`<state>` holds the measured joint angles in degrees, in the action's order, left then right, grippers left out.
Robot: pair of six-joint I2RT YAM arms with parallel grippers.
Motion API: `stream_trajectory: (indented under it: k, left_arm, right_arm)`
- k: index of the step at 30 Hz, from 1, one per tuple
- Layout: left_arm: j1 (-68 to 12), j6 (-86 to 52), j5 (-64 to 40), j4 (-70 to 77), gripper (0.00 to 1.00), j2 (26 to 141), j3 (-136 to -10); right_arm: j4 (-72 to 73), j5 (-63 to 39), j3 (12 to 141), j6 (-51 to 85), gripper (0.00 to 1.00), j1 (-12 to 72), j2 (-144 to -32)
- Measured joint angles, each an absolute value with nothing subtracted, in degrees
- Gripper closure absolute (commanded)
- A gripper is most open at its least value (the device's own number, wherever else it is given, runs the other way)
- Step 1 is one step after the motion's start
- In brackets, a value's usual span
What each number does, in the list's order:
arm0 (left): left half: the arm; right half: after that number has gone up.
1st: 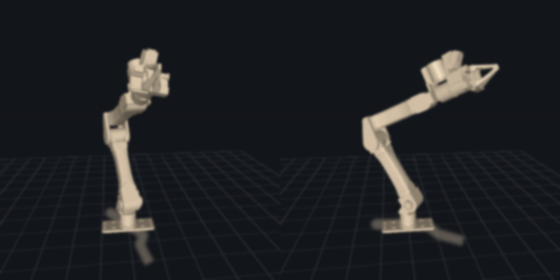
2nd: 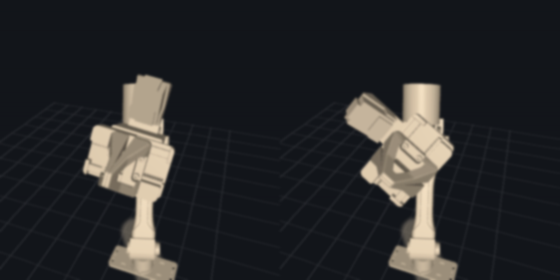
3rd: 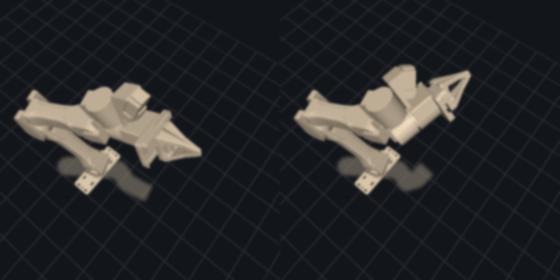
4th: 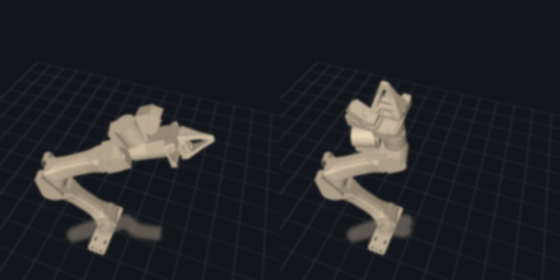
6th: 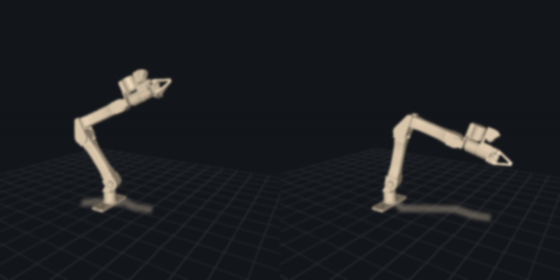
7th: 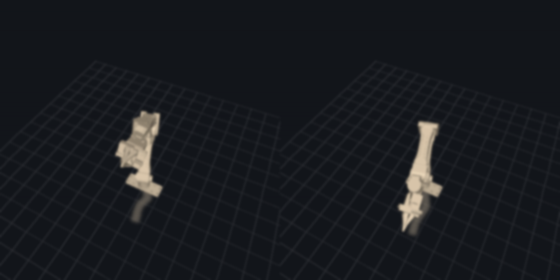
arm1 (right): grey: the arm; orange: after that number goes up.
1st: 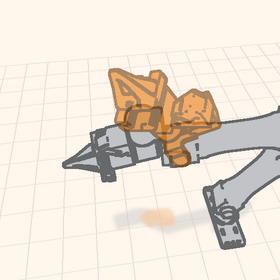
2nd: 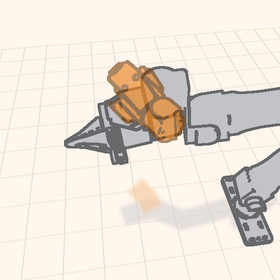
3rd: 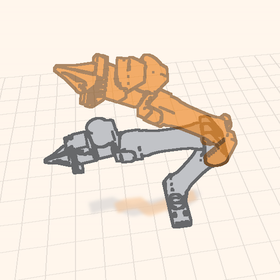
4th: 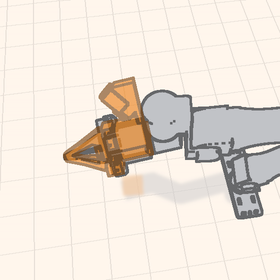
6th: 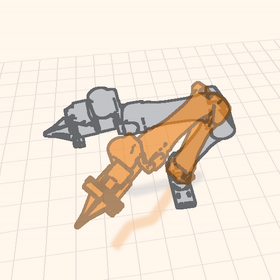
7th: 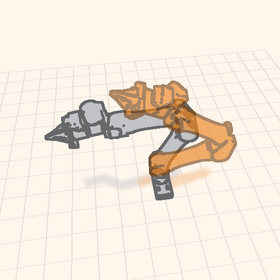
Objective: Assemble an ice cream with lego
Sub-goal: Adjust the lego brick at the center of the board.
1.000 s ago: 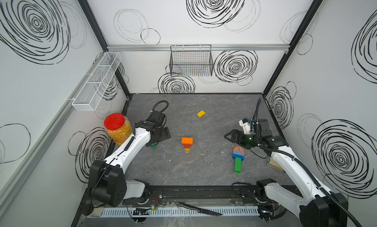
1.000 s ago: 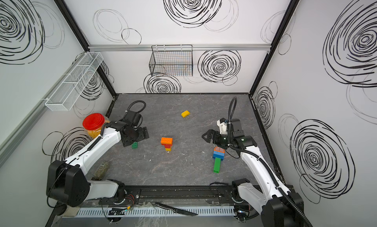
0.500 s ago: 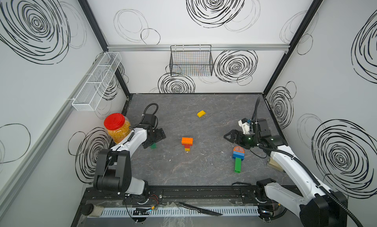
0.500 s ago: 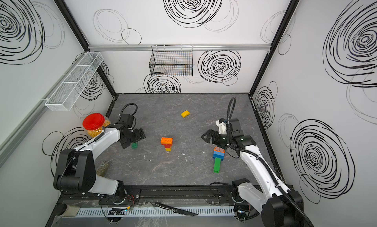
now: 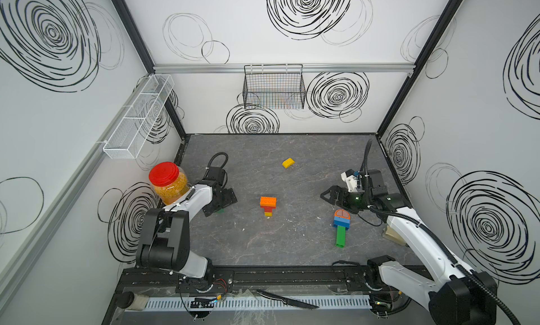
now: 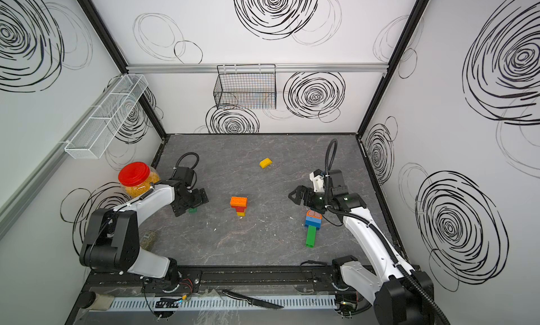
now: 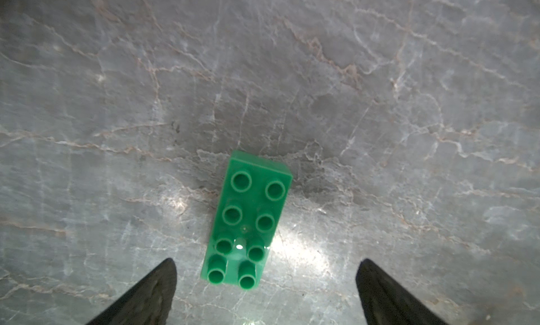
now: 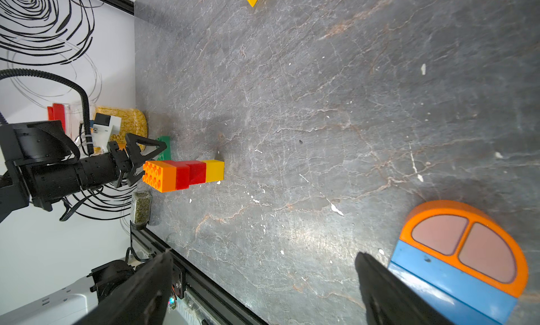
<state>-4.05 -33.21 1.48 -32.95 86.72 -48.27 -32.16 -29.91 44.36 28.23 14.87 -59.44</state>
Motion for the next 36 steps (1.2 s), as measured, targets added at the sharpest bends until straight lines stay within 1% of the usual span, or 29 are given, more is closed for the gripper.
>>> stream_trajectory:
  k: [9,15,20,24,28,32,36]
  left_arm:
    - [-9.8,-35.22,0.91,-31.42,0.01,90.0,-48.93]
    - [-13.43,-36.67,0.86,-30.33,0.01,92.84,-53.06]
    - [-14.57,-37.12,0.89,-28.73,0.01,95.53,-55.44]
    - [-15.86,-37.19,1.72,-30.46,0.01,95.9,-56.71]
    - [-18.11,-35.86,5.02,-35.33,0.01,95.74,-60.18]
    - [-17.21,-33.3,8.73,-39.68,0.0,95.11,-62.83]
    - [-12.47,-30.2,10.59,-42.48,0.03,95.07,-63.13]
  right_arm:
    - [-32.38,-29.69,44.69,28.23,0.0,14.87,-59.44]
    - [-32.4,-29.65,45.1,28.23,0.0,14.87,-59.42]
    - [-32.62,-29.63,45.28,28.18,0.0,14.87,-59.42]
    - [-32.93,-29.41,45.89,28.1,0.0,14.87,-59.42]
    - [-32.86,-29.39,46.09,27.99,0.0,14.87,-59.42]
    - [-32.82,-29.41,46.09,28.01,0.0,14.87,-59.44]
    - [-32.77,-29.43,46.09,28.01,0.0,14.87,-59.61]
